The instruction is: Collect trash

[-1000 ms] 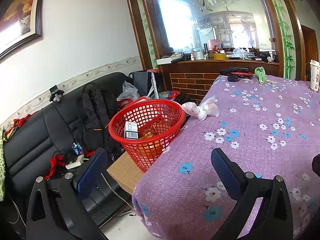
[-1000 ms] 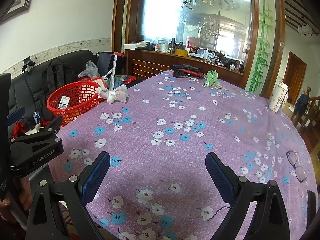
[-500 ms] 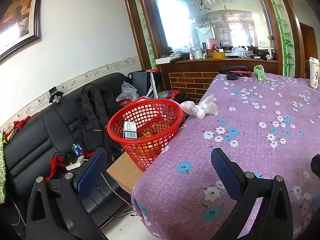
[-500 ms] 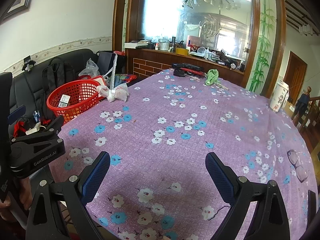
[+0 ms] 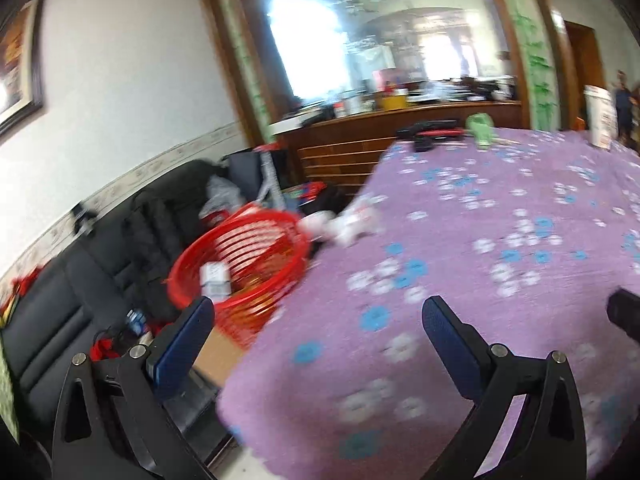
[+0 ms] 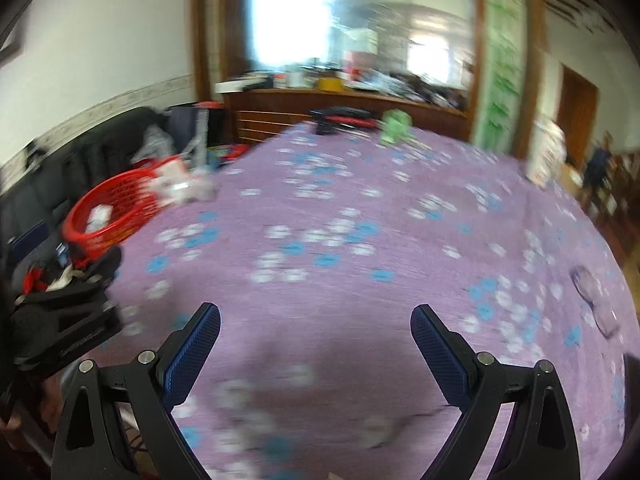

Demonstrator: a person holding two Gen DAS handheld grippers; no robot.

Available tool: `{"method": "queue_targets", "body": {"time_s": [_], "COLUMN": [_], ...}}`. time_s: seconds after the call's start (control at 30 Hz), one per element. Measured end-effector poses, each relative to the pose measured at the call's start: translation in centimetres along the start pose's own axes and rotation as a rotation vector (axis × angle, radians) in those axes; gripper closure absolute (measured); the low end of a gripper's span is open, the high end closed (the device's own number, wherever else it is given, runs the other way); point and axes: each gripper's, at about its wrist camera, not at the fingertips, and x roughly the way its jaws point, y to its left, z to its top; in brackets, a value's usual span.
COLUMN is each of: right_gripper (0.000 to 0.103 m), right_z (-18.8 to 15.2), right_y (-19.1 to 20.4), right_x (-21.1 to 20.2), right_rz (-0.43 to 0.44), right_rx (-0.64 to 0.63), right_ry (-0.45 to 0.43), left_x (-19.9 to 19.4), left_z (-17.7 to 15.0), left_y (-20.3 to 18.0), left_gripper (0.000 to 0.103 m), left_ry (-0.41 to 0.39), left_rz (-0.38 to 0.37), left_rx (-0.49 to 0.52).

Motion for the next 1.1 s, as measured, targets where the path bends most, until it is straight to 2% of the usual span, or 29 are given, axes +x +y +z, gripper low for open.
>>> {"method": "queue_targets", "body": {"time_s": [0.1,0.13,0.23,0.27,0.33,0.43,0.5,0.6,0.73,0.9,1.0,1.1], "right_gripper": [0.001,0.001,0.001,0.001,0.001,0.001,0.001,0.001,0.001,0.001,0.0,0.0], "right_z": [0.5,0.6,0.4,0.1,-0.6,-1.6,-1.7,-1.9,-1.8,-1.6,-1.6,-1.5], "right_y": [-5.2,-7.0,-12.9,-14.6,-17.9,-20.3,-20.7,-20.5,-20.2,-19.9,-19.9,-19.9], "right_x": [1.3,1.7,3.1,3.5,4.3,5.0,5.5,6.3,6.8,7.8,7.9,8.0], "right_rz": [-0.105,-0.136,-0.249,-0.281,-0.328,-0.336,-0.339,-0.34,-0.349,-0.358,-0.358,-0.359], "right_rx": [0.114,0.155,0.274,0.311,0.392,0.469,0.467,0.43,0.394,0.387,0.389,0.388], "right_ry": [0.053,0.066,0.119,0.139,0.187,0.225,0.242,0.277,0.294,0.287,0.288,0.289], "left_x": [0.1,0.4,1.7,2.2,2.9,3.6,4.3,5.1,6.6,7.2,7.9,8.1], "left_z": [2.1,2.9,4.4,4.8,5.2,5.2,5.0,4.5,4.1,4.1,4.2,4.2], "left_y": [-4.1,-6.0,-10.9,-12.4,-15.3,-19.0,-21.1,-23.1,-24.2,-24.0,-23.7,-23.8], "left_gripper": [0.0,0.0,0.0,0.0,0.0,0.0,0.0,0.0,0.0,0.0,0.0,0.0], "left_ry": [0.021,0.055,0.153,0.18,0.21,0.24,0.282,0.335,0.368,0.37,0.396,0.397], "left_rz": [-0.143,-0.226,-0.399,-0.435,-0.466,-0.492,-0.532,-0.554,-0.54,-0.585,-0.621,-0.622], "left_rx": [0.073,0.1,0.143,0.153,0.166,0.195,0.212,0.241,0.258,0.232,0.193,0.193]}}
